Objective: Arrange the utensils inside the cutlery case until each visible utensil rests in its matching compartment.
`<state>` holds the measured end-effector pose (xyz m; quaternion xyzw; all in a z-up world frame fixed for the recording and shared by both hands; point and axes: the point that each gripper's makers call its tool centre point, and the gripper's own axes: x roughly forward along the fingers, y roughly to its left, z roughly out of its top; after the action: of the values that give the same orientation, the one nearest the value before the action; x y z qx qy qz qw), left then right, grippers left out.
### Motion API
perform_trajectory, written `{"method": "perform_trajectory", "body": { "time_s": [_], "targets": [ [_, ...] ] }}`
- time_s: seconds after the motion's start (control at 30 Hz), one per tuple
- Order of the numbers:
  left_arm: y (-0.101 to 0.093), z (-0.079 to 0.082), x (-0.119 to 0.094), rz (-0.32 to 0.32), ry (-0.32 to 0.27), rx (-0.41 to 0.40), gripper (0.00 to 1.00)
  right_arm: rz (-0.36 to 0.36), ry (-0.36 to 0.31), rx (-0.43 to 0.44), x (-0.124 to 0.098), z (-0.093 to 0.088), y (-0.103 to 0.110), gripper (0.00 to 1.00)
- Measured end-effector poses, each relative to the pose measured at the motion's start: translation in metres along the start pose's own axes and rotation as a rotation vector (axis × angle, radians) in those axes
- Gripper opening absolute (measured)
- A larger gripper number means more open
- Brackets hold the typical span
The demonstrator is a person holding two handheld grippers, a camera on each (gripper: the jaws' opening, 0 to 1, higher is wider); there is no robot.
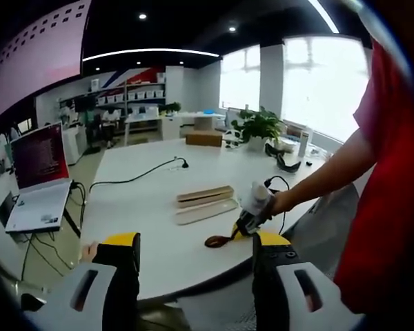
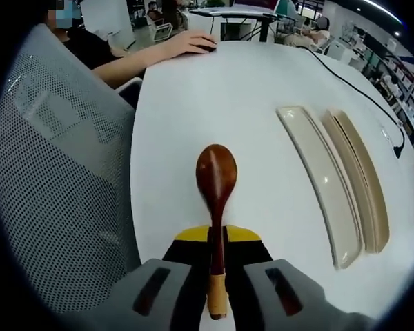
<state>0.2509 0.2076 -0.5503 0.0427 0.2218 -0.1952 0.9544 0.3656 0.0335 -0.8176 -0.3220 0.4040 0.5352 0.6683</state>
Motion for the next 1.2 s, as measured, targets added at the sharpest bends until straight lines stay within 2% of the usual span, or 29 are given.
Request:
{"method": "perform_trajectory", "body": {
  "time_s": [0.13,0.27,0.4,0.53,0.6,0.73,0.9,1.0,1.2],
  "targets": [
    [0.0,-0.002,0.0,0.005,0.007,0.0,0.68,-0.008,-0.005,-0.008,0.002,0.006,0.001,0.09],
    [0.001,-0.005,-0.002,0.008,0.008,-0.011,0.68,-0.014,-0.013,-0.034,0.006,0.012,0.003,0.06],
    [0.003,-0.006,-0.003,0.015,0.01,-0.014,0.67,-0.021,-0.004,-0.067,0.007,0.011,0.002,0.04],
    [0.003,-0.006,-0.003,0.02,0.011,-0.013,0.67,-0.019,0.013,-0.065,0.006,0.01,0.001,0.02],
    [0.003,-0.005,-0.003,0.02,0.009,-0.011,0.67,-0.017,-0.019,-0.068,0.001,0.017,0.0,0.01],
    [0.003,-0.005,-0.002,0.02,0.007,-0.013,0.67,-0.014,-0.028,-0.047,-0.008,0.024,-0.006,0.0],
    [-0.001,-0.005,0.0,0.013,0.007,-0.006,0.67,-0.02,-0.006,-0.049,-0.007,0.018,-0.011,0.0],
    [-0.001,-0.005,0.0,0.012,0.008,-0.006,0.67,-0.02,-0.023,-0.034,-0.008,0.02,-0.015,0.0],
    [-0.001,-0.008,-0.001,0.014,0.016,-0.001,0.66,-0.029,0.009,-0.051,-0.004,0.021,-0.022,0.01]
  ]
}}
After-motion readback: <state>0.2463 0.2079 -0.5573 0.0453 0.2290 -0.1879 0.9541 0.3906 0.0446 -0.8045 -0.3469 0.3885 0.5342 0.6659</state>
